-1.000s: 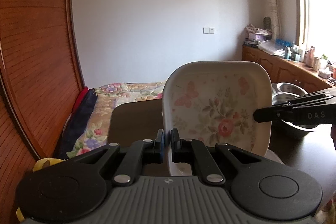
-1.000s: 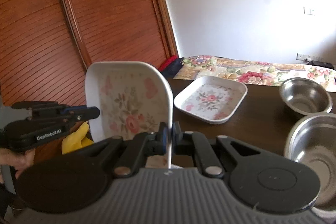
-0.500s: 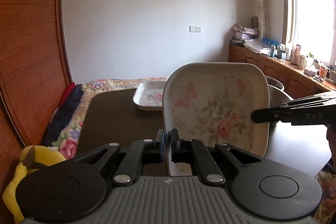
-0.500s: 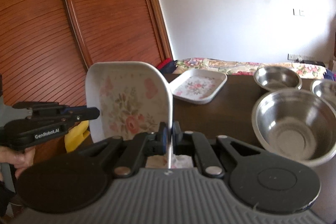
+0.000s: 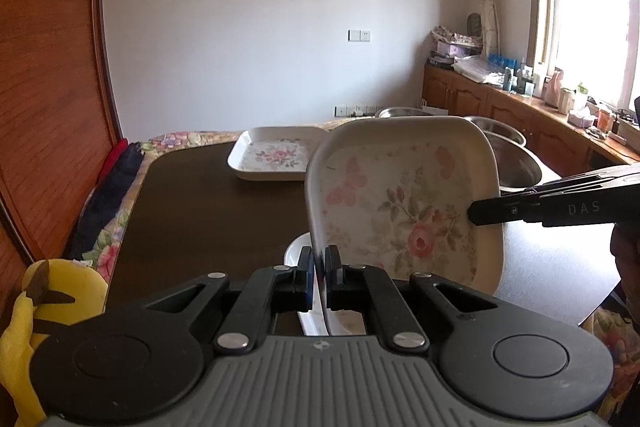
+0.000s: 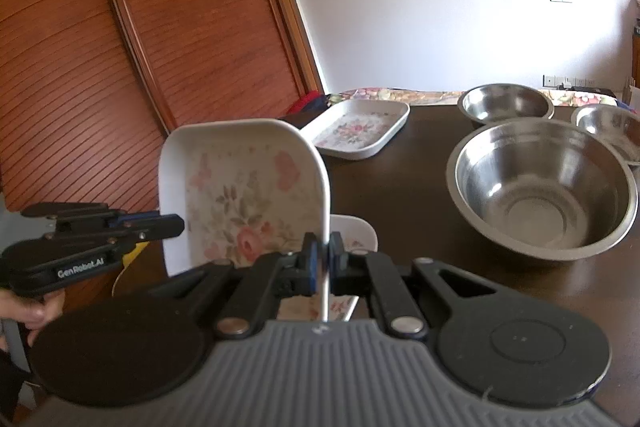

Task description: Organize plates and bowls

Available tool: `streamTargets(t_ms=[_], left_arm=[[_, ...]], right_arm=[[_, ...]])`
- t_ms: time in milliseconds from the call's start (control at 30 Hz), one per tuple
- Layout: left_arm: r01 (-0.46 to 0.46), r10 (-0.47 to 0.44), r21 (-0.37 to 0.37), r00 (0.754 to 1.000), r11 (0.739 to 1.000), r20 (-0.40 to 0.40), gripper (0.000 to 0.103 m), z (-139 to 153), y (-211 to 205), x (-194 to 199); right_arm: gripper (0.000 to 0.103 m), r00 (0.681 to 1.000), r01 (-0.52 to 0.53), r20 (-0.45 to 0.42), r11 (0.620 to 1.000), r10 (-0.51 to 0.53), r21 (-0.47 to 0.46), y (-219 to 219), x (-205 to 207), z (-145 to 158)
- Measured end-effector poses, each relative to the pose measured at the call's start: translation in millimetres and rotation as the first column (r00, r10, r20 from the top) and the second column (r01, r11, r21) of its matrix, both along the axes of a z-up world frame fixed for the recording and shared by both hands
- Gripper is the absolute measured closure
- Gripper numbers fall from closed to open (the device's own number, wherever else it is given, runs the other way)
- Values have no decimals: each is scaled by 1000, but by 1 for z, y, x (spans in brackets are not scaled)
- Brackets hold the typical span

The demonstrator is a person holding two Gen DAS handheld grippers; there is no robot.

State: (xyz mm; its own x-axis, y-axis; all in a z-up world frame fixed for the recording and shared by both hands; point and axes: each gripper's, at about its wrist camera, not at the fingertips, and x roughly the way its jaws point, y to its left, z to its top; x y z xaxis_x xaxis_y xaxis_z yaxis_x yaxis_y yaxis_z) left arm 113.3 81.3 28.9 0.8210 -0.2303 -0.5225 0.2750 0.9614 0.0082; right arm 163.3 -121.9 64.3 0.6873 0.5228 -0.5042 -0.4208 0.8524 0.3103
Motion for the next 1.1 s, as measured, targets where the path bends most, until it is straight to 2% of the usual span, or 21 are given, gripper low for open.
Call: streamTargets(t_ms=[267, 700, 1100], left_arm=[[8, -8, -1, 1000, 1000, -29, 68, -5, -2, 2], [-4, 5, 14, 998, 1000, -57, 66, -16, -5, 14], [-26, 28, 18, 995, 999, -91, 65, -32, -4, 29]], right_arm=[[96, 999, -4, -36, 1000, 4, 4, -1, 6, -7], [95, 999, 12, -46, 1000, -12, 0, -1, 8, -11], [95, 998, 30, -48, 998, -32, -53, 11, 10, -24]])
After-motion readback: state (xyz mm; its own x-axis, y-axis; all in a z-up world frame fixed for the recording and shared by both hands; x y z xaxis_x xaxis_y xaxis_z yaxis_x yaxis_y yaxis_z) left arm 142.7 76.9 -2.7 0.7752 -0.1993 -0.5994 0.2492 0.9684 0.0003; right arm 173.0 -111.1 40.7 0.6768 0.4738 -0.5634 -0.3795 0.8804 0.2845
